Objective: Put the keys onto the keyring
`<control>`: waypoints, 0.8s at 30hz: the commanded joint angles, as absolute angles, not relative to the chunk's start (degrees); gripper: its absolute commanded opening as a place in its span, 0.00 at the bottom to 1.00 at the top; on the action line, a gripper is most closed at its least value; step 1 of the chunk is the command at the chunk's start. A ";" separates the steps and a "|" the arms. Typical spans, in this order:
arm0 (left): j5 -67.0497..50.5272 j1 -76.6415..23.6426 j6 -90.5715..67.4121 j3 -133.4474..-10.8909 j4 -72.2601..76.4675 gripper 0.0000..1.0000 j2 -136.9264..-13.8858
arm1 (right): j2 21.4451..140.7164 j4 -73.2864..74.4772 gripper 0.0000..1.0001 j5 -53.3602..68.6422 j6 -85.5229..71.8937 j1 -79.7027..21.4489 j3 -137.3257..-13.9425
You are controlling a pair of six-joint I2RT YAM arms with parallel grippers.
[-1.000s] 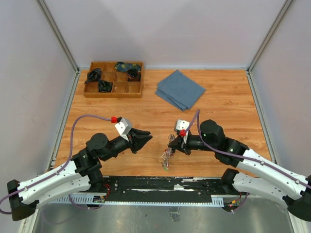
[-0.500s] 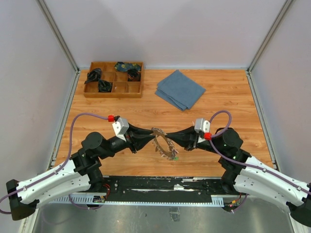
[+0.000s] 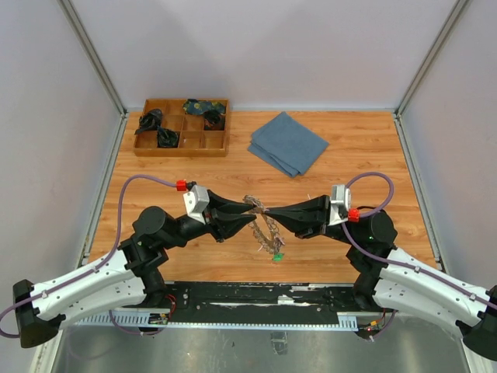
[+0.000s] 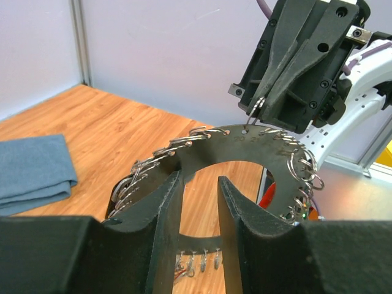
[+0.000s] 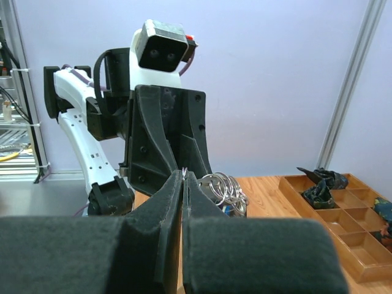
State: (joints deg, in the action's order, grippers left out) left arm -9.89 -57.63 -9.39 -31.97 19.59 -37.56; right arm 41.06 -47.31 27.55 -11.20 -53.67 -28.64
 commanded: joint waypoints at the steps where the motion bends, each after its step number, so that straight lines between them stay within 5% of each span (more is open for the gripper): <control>1: -11.89 -57.96 -8.79 -34.25 23.13 0.35 -38.63 | 40.85 -54.19 0.00 29.46 -13.39 -54.85 -29.29; 24: -14.82 -57.93 -10.79 -32.58 23.72 0.41 -38.19 | 40.12 -39.31 0.00 21.72 -6.72 -55.39 -34.12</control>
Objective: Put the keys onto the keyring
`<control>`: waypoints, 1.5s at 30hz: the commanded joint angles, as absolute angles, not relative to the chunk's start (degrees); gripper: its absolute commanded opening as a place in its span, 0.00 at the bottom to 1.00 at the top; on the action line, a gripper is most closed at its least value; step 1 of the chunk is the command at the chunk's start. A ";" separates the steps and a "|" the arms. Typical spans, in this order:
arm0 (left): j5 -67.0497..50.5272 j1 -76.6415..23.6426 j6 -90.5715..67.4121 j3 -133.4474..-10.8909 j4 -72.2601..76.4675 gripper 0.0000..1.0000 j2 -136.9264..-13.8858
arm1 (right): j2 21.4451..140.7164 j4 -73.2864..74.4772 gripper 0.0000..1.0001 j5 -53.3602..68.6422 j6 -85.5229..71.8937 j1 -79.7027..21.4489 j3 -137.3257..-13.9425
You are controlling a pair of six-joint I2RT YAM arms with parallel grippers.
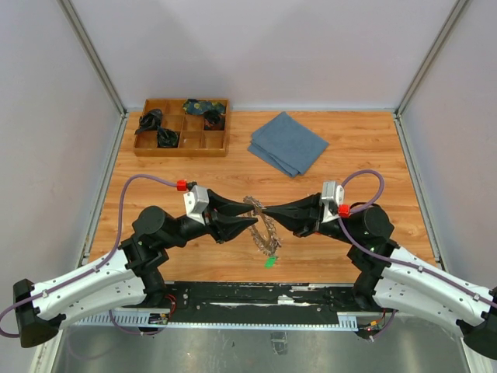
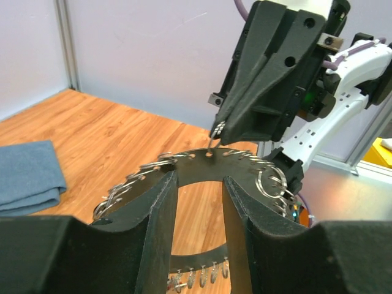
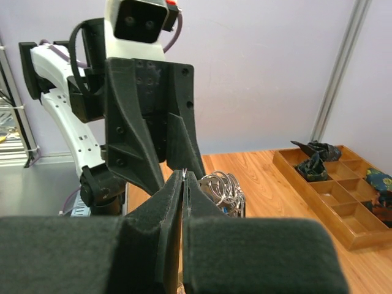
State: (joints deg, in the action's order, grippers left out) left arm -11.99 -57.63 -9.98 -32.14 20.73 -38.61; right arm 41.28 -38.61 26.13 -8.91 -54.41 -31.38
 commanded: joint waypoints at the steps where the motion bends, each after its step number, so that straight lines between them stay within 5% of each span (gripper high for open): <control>1: -15.40 -57.98 -10.81 -32.46 23.68 0.41 -38.10 | 39.90 -39.07 0.00 20.91 -6.42 -55.37 -34.14; 13: -4.30 -58.45 -0.46 -36.83 11.74 0.55 -37.53 | 40.04 -21.16 0.00 11.59 -5.72 -55.37 -42.66; 21: 8.35 -65.64 5.38 -39.75 9.50 0.56 -41.29 | 42.52 -9.42 0.00 8.14 -4.02 -54.68 -49.24; 33: 17.57 -76.44 31.92 -32.51 25.38 0.57 -42.43 | 45.87 6.49 0.00 22.14 -13.67 -37.65 -58.48; 39: 18.49 -81.01 58.54 -26.25 41.53 0.62 -48.23 | 45.88 6.94 0.00 25.75 -14.75 -36.90 -59.52; 45: 17.34 -81.03 63.11 -25.76 47.17 0.56 -51.50 | 45.53 8.26 0.00 28.22 -16.03 -36.91 -61.16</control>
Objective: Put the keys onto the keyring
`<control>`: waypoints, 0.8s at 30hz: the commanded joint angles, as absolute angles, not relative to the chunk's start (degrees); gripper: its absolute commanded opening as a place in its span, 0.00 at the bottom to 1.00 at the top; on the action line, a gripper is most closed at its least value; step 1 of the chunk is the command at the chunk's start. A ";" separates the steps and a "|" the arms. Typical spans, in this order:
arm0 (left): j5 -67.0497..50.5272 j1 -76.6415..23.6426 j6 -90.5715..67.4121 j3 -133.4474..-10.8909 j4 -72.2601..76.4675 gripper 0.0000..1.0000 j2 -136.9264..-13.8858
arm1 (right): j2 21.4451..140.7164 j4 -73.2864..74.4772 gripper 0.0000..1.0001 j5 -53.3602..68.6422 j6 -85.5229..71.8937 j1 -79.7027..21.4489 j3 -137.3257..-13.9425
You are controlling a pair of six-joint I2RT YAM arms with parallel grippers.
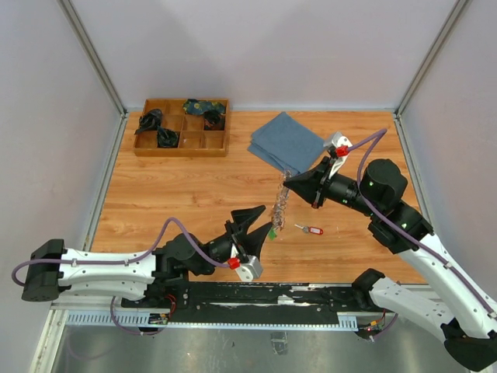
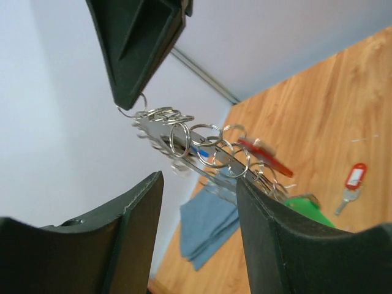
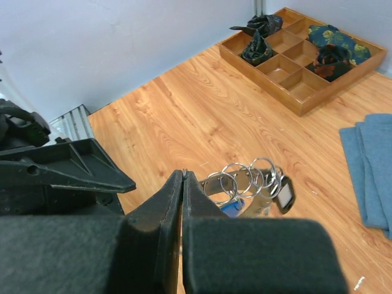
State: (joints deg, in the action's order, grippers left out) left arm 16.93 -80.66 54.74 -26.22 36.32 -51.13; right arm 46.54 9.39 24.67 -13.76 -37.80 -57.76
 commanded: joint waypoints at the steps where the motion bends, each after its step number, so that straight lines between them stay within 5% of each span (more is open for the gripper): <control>1: 17.65 -81.08 64.13 -25.19 48.70 0.54 -51.70 | 45.53 8.51 0.00 28.52 -16.22 -36.91 -61.45; 16: 14.19 -81.58 69.37 -25.15 57.24 0.36 -54.60 | 46.54 9.19 0.00 31.82 -18.18 -36.90 -63.21; 24: 14.17 -82.66 71.76 -25.85 58.64 0.44 -58.82 | 46.76 8.53 0.00 31.98 -19.08 -36.90 -63.04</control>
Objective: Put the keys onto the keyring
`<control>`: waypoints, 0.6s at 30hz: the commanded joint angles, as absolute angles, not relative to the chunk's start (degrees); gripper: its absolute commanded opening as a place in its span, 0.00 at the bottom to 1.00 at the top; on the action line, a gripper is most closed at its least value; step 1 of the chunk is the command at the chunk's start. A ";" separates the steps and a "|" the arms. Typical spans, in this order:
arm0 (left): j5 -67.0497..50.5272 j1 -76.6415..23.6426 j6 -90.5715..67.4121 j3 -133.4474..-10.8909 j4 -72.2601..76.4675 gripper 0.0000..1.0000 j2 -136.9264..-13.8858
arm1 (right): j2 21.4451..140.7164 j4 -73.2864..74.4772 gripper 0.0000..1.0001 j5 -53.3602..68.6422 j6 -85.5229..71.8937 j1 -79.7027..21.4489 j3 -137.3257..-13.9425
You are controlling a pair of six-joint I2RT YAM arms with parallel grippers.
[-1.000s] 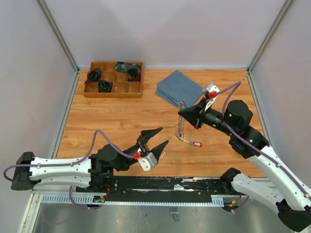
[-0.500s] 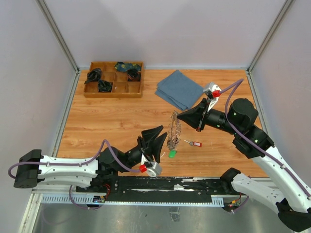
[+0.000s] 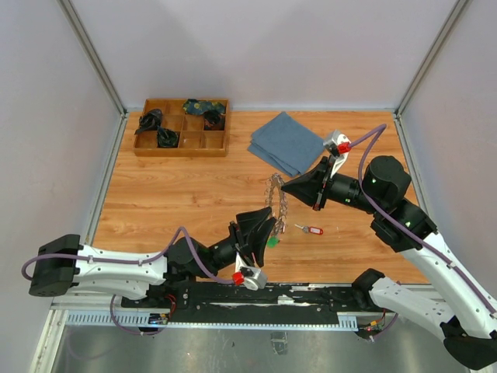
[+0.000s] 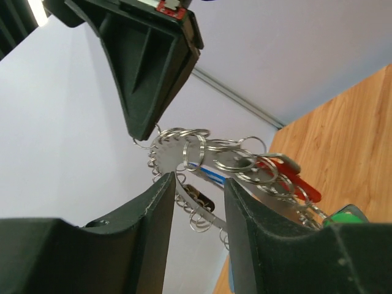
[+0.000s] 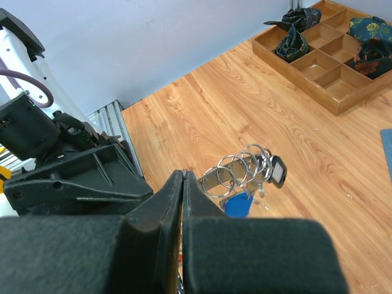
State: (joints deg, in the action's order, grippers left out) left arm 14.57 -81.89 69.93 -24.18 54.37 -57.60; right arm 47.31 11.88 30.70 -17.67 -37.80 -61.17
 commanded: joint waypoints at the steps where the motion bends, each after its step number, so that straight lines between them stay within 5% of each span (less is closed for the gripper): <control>1: 14.35 -82.68 71.99 -25.96 59.04 0.44 -59.14 | 46.76 8.53 0.00 32.06 -19.19 -36.91 -63.02; 18: 12.79 -83.20 72.79 -28.52 64.61 0.36 -64.26 | 46.86 6.33 0.00 33.18 -21.68 -36.85 -61.08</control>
